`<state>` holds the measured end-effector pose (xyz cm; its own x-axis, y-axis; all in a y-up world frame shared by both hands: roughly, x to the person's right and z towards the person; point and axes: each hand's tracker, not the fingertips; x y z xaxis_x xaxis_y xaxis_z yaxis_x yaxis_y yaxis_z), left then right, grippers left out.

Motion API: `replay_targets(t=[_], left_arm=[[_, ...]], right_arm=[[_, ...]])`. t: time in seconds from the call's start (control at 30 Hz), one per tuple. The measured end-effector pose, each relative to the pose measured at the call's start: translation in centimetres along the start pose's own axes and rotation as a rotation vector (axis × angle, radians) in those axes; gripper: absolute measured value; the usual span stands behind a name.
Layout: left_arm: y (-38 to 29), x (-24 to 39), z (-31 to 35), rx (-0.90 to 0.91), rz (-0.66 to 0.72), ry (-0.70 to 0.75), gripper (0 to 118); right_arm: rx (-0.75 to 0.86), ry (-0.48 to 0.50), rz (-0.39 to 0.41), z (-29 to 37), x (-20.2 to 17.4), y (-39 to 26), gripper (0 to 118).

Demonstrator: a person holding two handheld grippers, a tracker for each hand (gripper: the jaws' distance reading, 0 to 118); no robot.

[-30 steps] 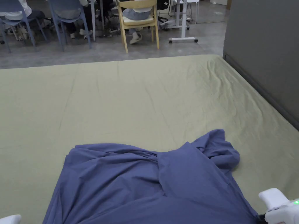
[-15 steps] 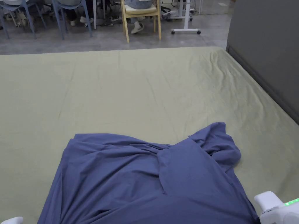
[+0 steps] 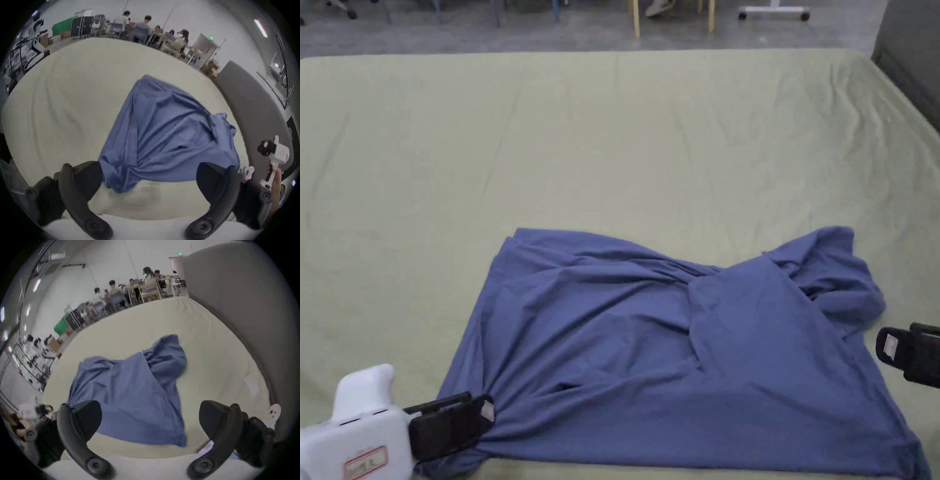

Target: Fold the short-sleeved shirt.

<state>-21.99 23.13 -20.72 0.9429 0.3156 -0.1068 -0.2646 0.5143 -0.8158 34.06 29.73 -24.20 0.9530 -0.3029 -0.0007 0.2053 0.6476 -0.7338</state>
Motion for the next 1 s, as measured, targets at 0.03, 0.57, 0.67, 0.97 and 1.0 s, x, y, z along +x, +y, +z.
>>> replay_targets(t=[0.03,0.57,0.67,0.97,1.0], left_arm=[[-0.3,0.3,-0.8,-0.015,-0.010,0.030,99],[24.0,5.8,-20.9,0.006,-0.254,0.194,118],[25.8,6.2,-25.9,-0.036,-0.267,0.305,118],[25.9,8.6,-24.9,-0.088,-0.338,0.210,1],[26.3,8.4,-24.0,-0.073,-0.316,0.164,1]], right_arm=[[0.002,-0.003,0.000,-0.8,-0.6,-0.4,107],[-0.124,0.082,0.040,-8.0,-1.1,-2.8,2],[-0.132,0.053,0.042,-8.2,-0.2,-2.3,2],[-0.144,-0.100,0.178,-13.3,5.0,6.5,2],[-0.146,-0.092,0.164,-14.6,5.7,8.3,3]])
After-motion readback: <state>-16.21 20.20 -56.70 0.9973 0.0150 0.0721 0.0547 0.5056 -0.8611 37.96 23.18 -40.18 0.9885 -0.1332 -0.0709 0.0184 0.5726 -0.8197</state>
